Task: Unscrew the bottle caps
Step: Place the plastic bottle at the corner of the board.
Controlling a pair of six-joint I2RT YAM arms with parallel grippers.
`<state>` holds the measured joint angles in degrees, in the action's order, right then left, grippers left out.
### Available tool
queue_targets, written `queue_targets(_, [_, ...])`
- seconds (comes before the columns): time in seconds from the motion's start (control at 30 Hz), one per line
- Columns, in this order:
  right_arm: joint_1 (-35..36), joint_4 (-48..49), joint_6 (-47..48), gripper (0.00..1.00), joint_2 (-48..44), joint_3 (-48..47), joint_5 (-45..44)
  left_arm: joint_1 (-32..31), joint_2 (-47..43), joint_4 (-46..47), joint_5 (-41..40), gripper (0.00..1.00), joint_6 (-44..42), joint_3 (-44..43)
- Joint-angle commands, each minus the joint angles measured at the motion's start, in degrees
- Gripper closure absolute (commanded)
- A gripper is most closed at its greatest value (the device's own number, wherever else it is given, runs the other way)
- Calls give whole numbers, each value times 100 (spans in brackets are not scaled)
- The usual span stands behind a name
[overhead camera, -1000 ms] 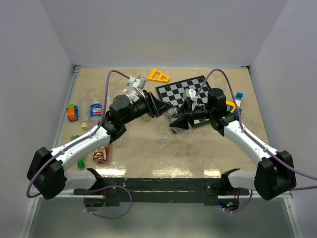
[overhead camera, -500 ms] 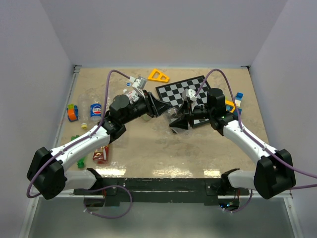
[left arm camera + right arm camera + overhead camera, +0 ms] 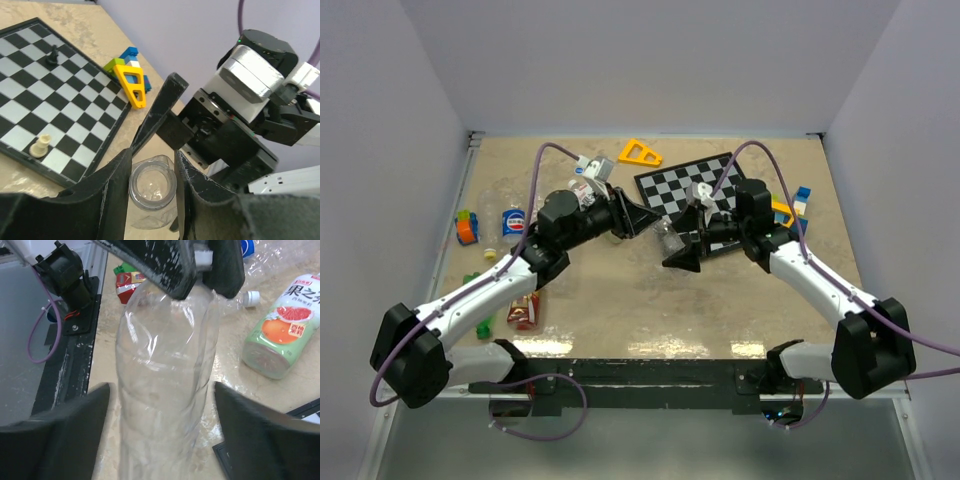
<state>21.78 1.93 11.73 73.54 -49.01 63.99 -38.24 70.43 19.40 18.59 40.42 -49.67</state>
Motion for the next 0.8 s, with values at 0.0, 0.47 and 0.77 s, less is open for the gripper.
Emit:
queue_targets(0.0, [-7,-430,505,2,-59,-328,61,255,-293,-444,-233,100,-447,-324])
queue_targets(0.47, [-367,-1354,1631,2,-559,-601,-343,1520,-110,-2809,-1620,100,-2230,-1992])
queue_targets(0.77, [-385,-1345,1710,2,-639,-539,-545,2355,1410,-2898,-2641,100,-2891,-3917])
